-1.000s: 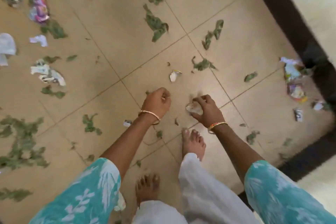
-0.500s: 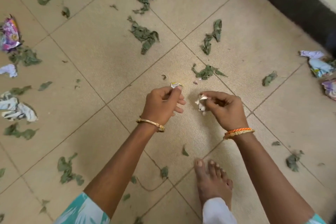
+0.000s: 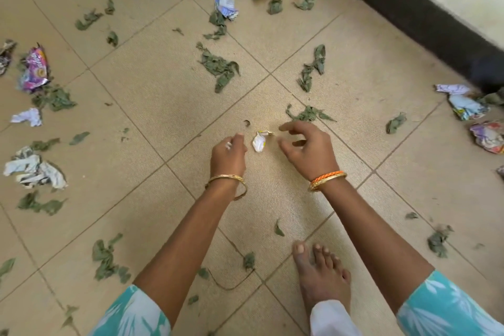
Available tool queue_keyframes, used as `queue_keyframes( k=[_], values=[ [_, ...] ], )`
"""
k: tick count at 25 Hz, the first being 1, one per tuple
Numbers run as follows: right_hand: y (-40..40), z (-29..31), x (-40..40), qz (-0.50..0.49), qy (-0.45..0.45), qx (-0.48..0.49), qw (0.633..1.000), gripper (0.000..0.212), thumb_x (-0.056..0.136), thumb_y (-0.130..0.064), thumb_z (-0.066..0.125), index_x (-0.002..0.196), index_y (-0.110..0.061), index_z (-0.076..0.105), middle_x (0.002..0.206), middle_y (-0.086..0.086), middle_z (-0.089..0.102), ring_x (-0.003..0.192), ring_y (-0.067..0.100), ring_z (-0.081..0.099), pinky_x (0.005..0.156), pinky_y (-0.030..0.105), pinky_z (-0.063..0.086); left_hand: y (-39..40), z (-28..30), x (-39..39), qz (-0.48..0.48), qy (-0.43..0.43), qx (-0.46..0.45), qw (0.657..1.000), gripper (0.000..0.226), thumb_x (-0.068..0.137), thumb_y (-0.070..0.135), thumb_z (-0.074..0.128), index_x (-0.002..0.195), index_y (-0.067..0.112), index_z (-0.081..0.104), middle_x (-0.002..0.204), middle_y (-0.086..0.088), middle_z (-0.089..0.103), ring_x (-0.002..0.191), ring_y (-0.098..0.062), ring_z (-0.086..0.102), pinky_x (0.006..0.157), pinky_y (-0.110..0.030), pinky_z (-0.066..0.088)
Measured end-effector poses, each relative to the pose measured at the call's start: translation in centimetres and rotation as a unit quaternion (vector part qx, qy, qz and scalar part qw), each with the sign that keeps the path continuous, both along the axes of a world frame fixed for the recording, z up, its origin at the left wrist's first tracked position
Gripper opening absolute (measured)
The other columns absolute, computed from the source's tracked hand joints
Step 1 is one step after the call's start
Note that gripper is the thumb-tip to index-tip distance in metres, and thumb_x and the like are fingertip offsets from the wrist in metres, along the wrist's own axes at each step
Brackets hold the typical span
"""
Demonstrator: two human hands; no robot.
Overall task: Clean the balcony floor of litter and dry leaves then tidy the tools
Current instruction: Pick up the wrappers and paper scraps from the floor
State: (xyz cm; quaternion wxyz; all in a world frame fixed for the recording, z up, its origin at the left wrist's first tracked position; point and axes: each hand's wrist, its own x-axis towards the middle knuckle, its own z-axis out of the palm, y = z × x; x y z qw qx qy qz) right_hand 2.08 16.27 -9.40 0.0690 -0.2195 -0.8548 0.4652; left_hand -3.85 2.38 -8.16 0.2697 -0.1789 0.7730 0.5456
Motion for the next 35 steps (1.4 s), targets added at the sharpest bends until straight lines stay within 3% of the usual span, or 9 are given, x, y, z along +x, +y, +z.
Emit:
queue_keyframes(
  k=[3,8,13,16,18,21,26,30,35],
  values=[
    [-1.9,-2.8,-0.9,0.166,-0.007,0.148,0.975,0.046,0.079,-0.021,0.072,0.121,-0.007,0.06,0.131,0.019,0.051,0.123,0.035,0.046,0.101,0.044,0.04,-1.1,0.5,-1.6,0.053,-0.063,0.012,0.997,0.04,0.092,0.031,0.049,0.056,0.015,0.041,0.053,0.002,0.039,0.035,-0.008,0.03,0.037,-0.017,0.024],
    [-4.6,-5.5,-0.2,0.16,0.029,0.269,0.949,0.025,0.074,0.003,0.07,0.098,0.001,0.069,0.109,0.017,0.066,0.1,0.034,0.06,0.072,0.04,0.057,-1.0,0.7,-2.8,0.081,-0.154,0.068,0.982,0.038,0.091,0.025,0.054,0.057,0.017,0.038,0.048,0.004,0.035,0.032,-0.007,0.032,0.032,-0.013,0.021],
    [-1.3,-1.5,0.0,-0.06,0.064,0.03,0.996,0.02,0.078,0.004,0.066,0.093,-0.008,0.071,0.089,0.008,0.07,0.081,0.021,0.067,0.074,0.037,0.055,0.7,0.9,-2.6,0.005,-0.182,0.107,0.978,0.025,0.098,0.021,0.044,0.08,0.01,0.056,0.071,-0.003,0.063,0.045,-0.013,0.064,0.031,-0.012,0.026],
    [1.5,2.3,2.0,-0.21,0.066,-0.179,0.959,0.036,0.072,-0.004,0.077,0.101,-0.02,0.062,0.076,0.004,0.072,0.071,0.015,0.07,0.068,0.027,0.057,4.1,1.5,-1.3,-0.107,-0.175,0.105,0.973,0.026,0.1,0.018,0.038,0.095,0.006,0.059,0.088,-0.011,0.071,0.059,-0.018,0.071,0.035,-0.012,0.033],
    [3.1,3.2,3.3,-0.224,0.051,-0.188,0.955,0.038,0.072,-0.006,0.078,0.101,-0.022,0.06,0.07,0.001,0.072,0.068,0.011,0.07,0.067,0.023,0.056,7.0,1.9,0.1,-0.155,-0.173,0.118,0.965,0.027,0.1,0.022,0.039,0.098,0.008,0.062,0.079,-0.006,0.071,0.058,-0.018,0.07,0.042,-0.016,0.042],
    [4.6,2.9,5.0,-0.237,0.029,-0.124,0.963,0.033,0.075,-0.005,0.073,0.095,-0.029,0.061,0.071,-0.003,0.069,0.076,0.01,0.068,0.067,0.024,0.056,11.7,1.7,2.4,-0.18,-0.175,0.127,0.96,0.025,0.1,0.024,0.044,0.093,0.009,0.062,0.074,-0.004,0.065,0.056,-0.013,0.062,0.051,-0.021,0.051],
    [11.2,2.6,9.3,-0.325,0.025,0.056,0.944,0.012,0.071,-0.013,0.075,0.079,-0.018,0.068,0.075,-0.018,0.046,0.08,0.006,0.042,0.082,0.031,0.04,17.7,0.6,3.9,-0.233,-0.14,0.05,0.961,0.028,0.095,0.015,0.047,0.067,0.01,0.046,0.057,-0.004,0.04,0.026,-0.007,0.034,0.032,-0.01,0.023],
    [20.0,2.5,10.2,-0.356,-0.02,0.136,0.924,0.022,0.081,0.002,0.053,0.092,-0.007,0.071,0.097,0.01,0.065,0.098,0.024,0.056,0.091,0.031,0.038,22.1,1.3,3.2,-0.317,-0.054,0.0,0.947,0.028,0.087,0.021,0.061,0.064,0.012,0.047,0.056,-0.002,0.043,0.025,-0.008,0.034,0.039,-0.018,0.022],
    [28.2,-0.2,5.5,-0.208,-0.173,0.243,0.932,0.025,0.082,0.002,0.048,0.101,-0.001,0.064,0.111,0.02,0.057,0.105,0.037,0.053,0.083,0.036,0.043,27.0,1.8,0.9,-0.351,-0.028,0.011,0.936,0.015,0.092,0.013,0.052,0.078,0.01,0.053,0.059,-0.004,0.049,0.025,-0.007,0.038,0.034,-0.011,0.024]
  ],
)
